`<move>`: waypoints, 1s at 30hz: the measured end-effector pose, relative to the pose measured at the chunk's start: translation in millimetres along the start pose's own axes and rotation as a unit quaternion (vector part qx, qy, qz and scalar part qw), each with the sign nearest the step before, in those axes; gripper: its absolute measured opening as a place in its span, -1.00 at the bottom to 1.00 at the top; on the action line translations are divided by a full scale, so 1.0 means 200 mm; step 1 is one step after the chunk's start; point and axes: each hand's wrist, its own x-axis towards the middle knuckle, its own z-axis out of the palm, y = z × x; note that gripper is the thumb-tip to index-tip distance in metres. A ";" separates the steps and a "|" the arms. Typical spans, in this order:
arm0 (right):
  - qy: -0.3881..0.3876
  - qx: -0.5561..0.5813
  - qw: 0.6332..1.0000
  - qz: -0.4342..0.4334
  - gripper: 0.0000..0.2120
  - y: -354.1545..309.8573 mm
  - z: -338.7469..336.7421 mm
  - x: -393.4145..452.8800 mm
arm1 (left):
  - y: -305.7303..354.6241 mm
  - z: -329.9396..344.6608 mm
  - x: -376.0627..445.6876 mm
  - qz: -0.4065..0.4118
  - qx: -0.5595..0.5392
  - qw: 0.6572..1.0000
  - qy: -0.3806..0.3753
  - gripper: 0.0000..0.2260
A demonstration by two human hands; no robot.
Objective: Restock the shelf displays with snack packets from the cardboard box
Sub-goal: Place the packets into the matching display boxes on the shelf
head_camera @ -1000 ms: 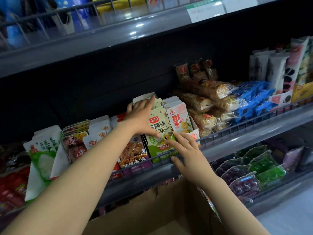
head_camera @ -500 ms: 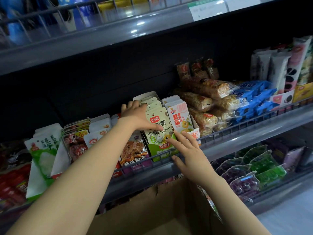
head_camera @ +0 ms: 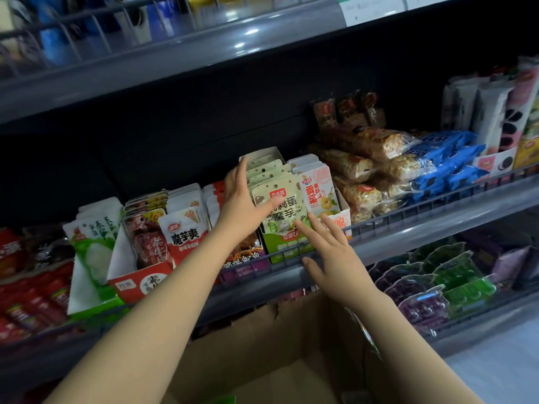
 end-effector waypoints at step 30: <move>-0.444 0.008 0.884 0.144 -0.71 0.01 0.75 -0.61 | -0.72 0.64 -1.42 -0.336 -0.099 0.897 -0.269 -0.70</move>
